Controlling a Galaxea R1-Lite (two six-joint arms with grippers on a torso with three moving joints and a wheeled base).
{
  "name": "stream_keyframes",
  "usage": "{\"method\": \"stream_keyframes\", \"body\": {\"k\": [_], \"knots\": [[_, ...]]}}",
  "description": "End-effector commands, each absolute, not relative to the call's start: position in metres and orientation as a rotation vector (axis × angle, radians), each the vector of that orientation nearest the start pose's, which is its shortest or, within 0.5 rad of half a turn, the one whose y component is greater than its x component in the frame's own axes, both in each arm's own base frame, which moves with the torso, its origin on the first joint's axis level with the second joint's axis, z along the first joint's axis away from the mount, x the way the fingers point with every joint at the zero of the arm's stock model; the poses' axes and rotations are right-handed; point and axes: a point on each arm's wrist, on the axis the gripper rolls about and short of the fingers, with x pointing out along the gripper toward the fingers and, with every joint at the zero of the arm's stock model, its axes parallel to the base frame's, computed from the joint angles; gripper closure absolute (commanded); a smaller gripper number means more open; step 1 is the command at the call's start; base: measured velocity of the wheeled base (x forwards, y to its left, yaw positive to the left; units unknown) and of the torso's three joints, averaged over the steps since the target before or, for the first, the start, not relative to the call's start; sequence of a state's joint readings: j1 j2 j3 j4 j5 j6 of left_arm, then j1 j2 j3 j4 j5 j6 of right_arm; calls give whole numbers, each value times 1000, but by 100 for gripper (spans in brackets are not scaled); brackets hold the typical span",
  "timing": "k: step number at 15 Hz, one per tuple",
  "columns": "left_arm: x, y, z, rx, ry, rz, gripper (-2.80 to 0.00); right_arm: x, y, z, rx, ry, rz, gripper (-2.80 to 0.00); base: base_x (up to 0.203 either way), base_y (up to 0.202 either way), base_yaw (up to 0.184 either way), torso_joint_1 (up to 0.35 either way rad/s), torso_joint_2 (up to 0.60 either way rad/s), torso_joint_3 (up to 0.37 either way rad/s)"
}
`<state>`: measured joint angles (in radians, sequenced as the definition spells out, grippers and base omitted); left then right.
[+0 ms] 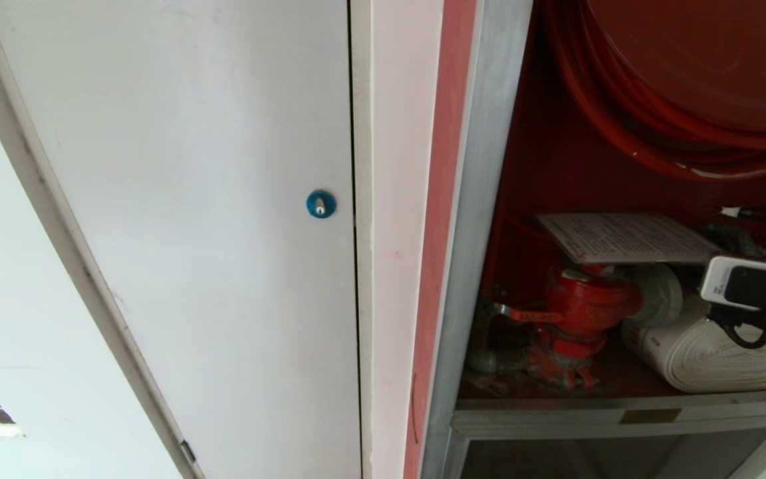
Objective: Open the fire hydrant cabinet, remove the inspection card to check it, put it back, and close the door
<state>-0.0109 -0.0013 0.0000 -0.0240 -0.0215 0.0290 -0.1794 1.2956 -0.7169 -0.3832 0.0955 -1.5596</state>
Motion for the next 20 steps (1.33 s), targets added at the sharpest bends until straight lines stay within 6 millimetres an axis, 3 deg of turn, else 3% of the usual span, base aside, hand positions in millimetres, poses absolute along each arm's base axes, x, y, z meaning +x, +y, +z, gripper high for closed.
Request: {"method": "stream_keyframes", "body": {"k": [1,5,13,14,15,20], "knots": [[-22,0,74,29,-11,-32,0,184,-31,239,-1541,187,63,-280,0,0,0,0,0,0],[-22,0,74,29,-10,-32,0,167,-33,233,-1535,198,50,-280,0,0,0,0,0,0],[-22,0,74,29,-11,-32,0,133,-34,241,-1574,173,-64,-280,0,0,0,0,0,0],[-22,0,74,29,-12,-32,0,131,-33,242,-1593,171,-66,-225,0,0,0,0,0,0],[-22,0,74,29,-11,-32,0,131,-33,242,-1606,173,-64,0,0,0,0,0,0,0],[-22,0,74,29,-11,-32,0,130,-33,241,-1607,169,-66,0,0,0,0,0,0,0]]}}
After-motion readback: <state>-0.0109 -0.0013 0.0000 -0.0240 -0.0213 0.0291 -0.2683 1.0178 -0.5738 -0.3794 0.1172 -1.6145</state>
